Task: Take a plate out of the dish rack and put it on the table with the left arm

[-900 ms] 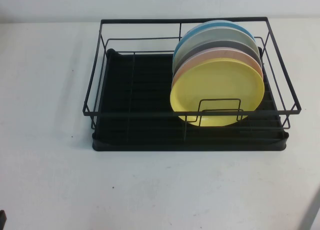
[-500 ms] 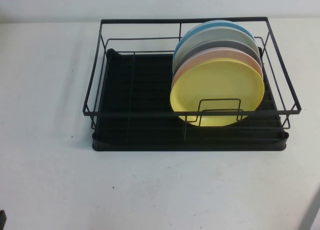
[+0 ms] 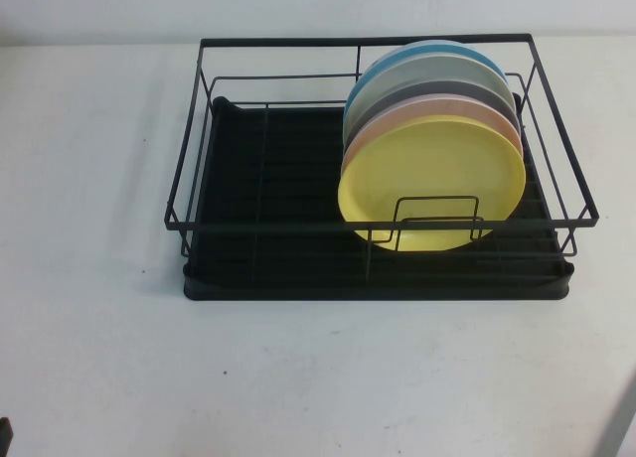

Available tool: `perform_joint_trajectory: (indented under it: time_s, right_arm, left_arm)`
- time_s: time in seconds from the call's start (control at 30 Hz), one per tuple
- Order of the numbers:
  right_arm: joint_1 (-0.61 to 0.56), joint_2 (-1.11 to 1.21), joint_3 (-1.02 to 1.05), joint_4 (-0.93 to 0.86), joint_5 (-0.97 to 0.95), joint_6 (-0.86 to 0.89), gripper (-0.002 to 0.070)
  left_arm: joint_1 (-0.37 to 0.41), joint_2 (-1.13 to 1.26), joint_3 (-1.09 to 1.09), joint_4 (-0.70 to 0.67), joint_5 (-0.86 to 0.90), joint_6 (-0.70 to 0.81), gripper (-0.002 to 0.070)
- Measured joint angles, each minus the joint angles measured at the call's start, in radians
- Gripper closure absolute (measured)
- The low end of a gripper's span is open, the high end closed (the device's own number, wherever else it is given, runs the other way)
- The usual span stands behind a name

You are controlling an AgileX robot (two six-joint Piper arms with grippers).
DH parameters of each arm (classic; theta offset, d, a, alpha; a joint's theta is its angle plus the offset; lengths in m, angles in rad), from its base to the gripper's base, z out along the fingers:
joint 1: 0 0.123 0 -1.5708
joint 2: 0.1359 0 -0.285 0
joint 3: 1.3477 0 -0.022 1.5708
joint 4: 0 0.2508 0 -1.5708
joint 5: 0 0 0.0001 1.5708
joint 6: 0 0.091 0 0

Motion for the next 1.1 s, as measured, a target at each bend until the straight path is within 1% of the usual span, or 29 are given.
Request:
perform_joint_trajectory:
  time_s: [0.37,0.43,0.5,0.6,0.67,0.97,1.1]
  right_arm:
    - [0.0,0.0,0.0,0.0,0.0,0.0,0.0696]
    - [0.0,0.0,0.0,0.0,0.0,0.0,0.0696]
    - [0.0,0.0,0.0,0.0,0.0,0.0,0.0696]
    - [0.0,0.0,0.0,0.0,0.0,0.0,0.0696]
    - [0.0,0.0,0.0,0.0,0.0,0.0,0.0696]
    - [0.0,0.0,0.0,0.0,0.0,0.0,0.0697]
    - [0.0,0.0,0.0,0.0,0.0,0.0,0.0696]
  left_arm:
    - [0.0,0.0,0.0,-0.012,0.0,-0.013,0.0678]
    - [0.0,0.0,0.0,-0.065,-0.007,-0.069,0.0678]
    - [0.0,0.0,0.0,-0.179,-0.026,-0.16,0.0678]
    - [0.0,0.0,0.0,-0.329,-0.079,-0.245,0.0678]
    - [0.0,0.0,0.0,-0.362,-0.123,-0.265,0.0678]
    - [0.0,0.0,0.0,-0.396,-0.335,-0.287,0.0678]
    - [0.0,0.0,0.0,-0.409,-0.409,-0.356,0.0678]
